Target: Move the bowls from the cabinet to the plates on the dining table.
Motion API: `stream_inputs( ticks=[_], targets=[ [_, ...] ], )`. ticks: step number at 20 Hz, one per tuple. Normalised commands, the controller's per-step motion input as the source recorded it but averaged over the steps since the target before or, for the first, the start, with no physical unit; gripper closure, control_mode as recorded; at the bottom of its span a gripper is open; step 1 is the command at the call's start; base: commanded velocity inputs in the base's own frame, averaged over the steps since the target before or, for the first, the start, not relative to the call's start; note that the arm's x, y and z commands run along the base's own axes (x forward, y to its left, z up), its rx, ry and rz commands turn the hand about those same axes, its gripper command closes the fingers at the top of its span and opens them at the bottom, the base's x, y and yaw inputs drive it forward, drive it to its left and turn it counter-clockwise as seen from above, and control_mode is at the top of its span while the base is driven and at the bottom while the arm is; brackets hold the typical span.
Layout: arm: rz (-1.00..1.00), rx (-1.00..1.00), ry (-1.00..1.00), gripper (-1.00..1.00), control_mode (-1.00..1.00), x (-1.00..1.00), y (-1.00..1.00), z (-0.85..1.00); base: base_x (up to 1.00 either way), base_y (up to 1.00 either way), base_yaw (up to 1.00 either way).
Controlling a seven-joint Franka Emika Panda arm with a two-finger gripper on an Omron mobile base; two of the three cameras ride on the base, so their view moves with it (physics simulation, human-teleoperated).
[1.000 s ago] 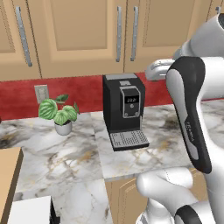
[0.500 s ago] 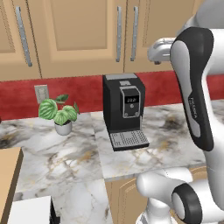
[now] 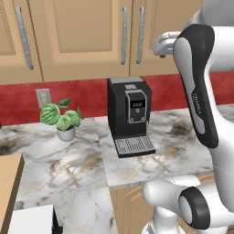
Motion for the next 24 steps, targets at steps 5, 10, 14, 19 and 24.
stream_inputs(
  ticks=[5, 10, 14, 19, 24],
  targets=[
    [0.00, 0.00, -0.08, -1.00, -1.00, 0.27, 0.00, 0.00, 0.00, 0.00, 0.00],
    [0.00, -0.01, -0.05, -1.00, -1.00, 0.35, 0.00, 0.00, 0.00, 0.00, 0.00],
    [0.00, -0.01, 0.00, -1.00, -1.00, 0.21, 0.05, 0.00, 0.00, 0.00, 0.00],
    [0.00, 0.00, 0.00, -1.00, -1.00, 0.11, 0.17, 0.00, 0.00, 0.00, 0.00],
    [0.00, 0.00, 0.02, -1.00, -1.00, 0.40, 0.06, 0.00, 0.00, 0.00, 0.00]
  ],
)
